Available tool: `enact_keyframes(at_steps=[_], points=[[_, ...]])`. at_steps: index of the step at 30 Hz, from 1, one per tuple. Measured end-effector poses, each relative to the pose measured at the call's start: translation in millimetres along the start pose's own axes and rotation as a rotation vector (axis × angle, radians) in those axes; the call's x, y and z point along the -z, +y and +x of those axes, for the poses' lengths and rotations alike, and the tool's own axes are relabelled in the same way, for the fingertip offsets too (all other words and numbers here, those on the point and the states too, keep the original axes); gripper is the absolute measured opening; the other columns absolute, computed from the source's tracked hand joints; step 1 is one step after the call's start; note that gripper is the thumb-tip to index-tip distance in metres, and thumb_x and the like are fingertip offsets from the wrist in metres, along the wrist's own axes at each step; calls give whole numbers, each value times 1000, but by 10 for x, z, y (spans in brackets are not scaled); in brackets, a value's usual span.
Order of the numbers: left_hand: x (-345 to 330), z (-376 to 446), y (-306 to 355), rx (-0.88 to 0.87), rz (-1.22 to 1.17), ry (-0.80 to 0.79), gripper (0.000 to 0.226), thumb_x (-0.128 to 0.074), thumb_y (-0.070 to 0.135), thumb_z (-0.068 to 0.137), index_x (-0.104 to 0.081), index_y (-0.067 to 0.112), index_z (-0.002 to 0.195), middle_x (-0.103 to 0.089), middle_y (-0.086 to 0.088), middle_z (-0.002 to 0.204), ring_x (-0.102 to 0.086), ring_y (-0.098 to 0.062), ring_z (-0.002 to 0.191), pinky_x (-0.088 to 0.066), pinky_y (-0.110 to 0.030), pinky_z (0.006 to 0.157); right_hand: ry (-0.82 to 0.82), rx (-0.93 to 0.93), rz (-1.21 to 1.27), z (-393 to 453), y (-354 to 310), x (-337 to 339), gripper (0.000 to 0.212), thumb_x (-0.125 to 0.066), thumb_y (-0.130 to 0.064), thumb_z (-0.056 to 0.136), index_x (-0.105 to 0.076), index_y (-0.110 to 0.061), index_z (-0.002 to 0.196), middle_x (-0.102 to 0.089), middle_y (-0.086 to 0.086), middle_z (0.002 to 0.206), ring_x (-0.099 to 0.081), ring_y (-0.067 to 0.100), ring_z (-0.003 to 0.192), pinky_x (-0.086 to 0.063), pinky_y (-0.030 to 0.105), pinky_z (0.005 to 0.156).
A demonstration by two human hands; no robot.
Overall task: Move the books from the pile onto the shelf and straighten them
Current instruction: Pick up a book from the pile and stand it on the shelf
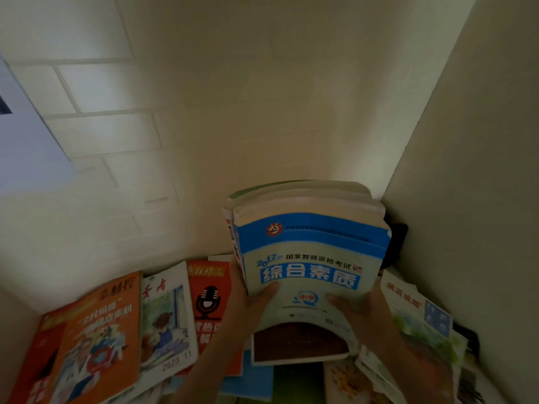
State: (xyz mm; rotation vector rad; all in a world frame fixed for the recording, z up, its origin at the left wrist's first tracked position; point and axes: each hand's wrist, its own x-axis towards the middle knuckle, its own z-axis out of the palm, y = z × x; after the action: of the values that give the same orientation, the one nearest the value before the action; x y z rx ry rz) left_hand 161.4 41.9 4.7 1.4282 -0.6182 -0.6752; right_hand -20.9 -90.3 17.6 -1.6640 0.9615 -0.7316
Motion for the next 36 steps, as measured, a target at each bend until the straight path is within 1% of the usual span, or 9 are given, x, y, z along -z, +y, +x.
enact_keyframes(at_steps=[5,10,14,16,19,23,26,29,36], points=[[-56,-53,-76,-22,51,-50,89,-72,10,80,-18,36,145,-57,5,128,-62,-9,110,-59,-35,79,-22,7,25,-52,152,46,45,-74,-3,78,-54,-32,107,-67,-21,93,-64,-12,86,-51,7,62],[-118,-167,-3,-82,34,106,74,-70,-4,79,-36,39,129,-58,3,122,-64,-2,100,-58,-23,69,-9,38,62,-50,103,6,58,-75,-9,80,-48,-21,130,-64,-14,111,-63,-2,98,-55,14,67],[111,-409,301,-129,49,193,71,-71,2,80,-36,26,137,-63,3,118,-68,-13,99,-61,-35,68,-49,131,75,-155,-262,-102,55,-75,-8,80,-48,-23,126,-64,-16,109,-63,-7,95,-56,17,70],[337,-597,565,-187,57,280,66,-72,0,78,-39,19,133,-65,1,112,-70,-15,93,-61,-33,65,-88,195,133,-280,-558,-277,55,-73,-4,81,-47,-19,126,-61,-16,107,-61,-15,89,-53,10,65],[691,-982,1030,-255,72,431,60,-71,1,79,-41,21,127,-65,3,103,-71,-8,81,-57,-22,55,-223,334,165,-502,-1019,-600,52,-69,2,83,-47,-14,127,-66,-11,105,-65,-7,92,-54,12,68],[1270,-1764,1510,-402,146,697,61,-70,-5,78,-43,8,132,-65,6,103,-68,1,85,-54,-13,61,-450,485,201,-910,-1611,-1132,53,-74,-2,80,-50,-20,123,-71,-8,103,-70,8,93,-60,31,73],[1629,-2387,1814,-485,207,930,67,-77,8,74,-46,10,133,-68,6,108,-69,-1,89,-56,-17,69,-627,587,269,-1295,-2077,-1465,53,-77,-2,76,-53,-19,120,-71,-10,99,-68,1,90,-58,21,69],[1911,-2915,2114,-546,260,1091,63,-78,10,75,-50,14,132,-70,2,108,-70,-5,89,-56,-17,69,-776,652,333,-1619,-2506,-1785,53,-77,-1,75,-56,-20,120,-71,-8,103,-69,7,93,-58,26,70],[2481,-3304,3097,-695,385,1224,54,-76,15,78,-54,24,127,-71,4,105,-71,-11,90,-60,-28,69,-923,816,515,-1982,-3729,-2387,54,-71,9,77,-52,-16,121,-69,-6,104,-68,1,92,-53,14,68]])
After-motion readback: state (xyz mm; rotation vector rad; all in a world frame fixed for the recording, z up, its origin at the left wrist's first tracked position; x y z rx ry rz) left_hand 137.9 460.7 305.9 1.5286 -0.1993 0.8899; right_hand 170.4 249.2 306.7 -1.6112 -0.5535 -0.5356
